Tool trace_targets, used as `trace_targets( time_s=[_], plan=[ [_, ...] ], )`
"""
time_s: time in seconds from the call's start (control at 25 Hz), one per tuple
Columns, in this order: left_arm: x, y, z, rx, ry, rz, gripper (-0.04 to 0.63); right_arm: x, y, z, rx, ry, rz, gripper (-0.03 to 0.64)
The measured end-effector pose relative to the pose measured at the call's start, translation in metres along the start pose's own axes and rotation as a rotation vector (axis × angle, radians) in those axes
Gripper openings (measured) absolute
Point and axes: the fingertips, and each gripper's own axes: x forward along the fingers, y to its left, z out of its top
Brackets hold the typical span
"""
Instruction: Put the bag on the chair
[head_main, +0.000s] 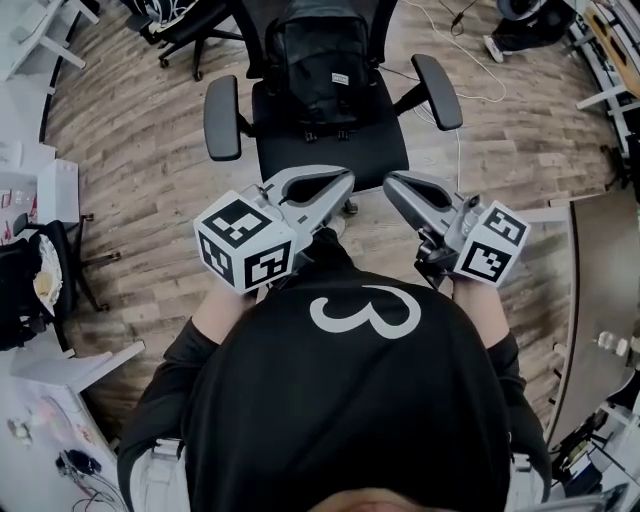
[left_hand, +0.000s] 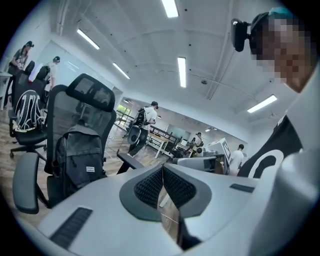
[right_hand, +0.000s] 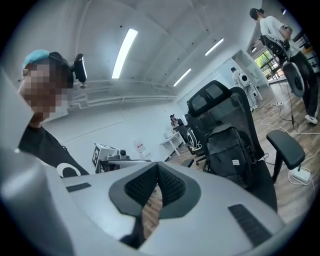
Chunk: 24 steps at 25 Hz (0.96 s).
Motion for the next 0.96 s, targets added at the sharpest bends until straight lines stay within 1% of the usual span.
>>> trace_targets(
  time_s=[0.16, 0.4, 0.68, 0.96],
  plan=[
    [-0.005, -0.022, 0.003, 0.03, -0.009, -0.008, 0.017, -0.013, 0.011, 0.002, 0.02, -0.034, 0.02, 0.026],
    [-0.008, -0.049, 0.003, 0.081, -0.009, -0.009, 0.017, -0.025, 0.027, 0.004, -0.011, -0.042, 0.038, 0.026],
    [-0.01, -0.068, -0.003, 0.091, -0.013, 0.021, 0.017, -0.041, 0.04, -0.004, -0.027, -0.041, 0.051, 0.026],
    [-0.002, -0.087, -0.003, 0.065, -0.03, 0.021, 0.017, -0.063, 0.04, -0.005, 0.022, -0.057, 0.068, 0.025]
  ],
)
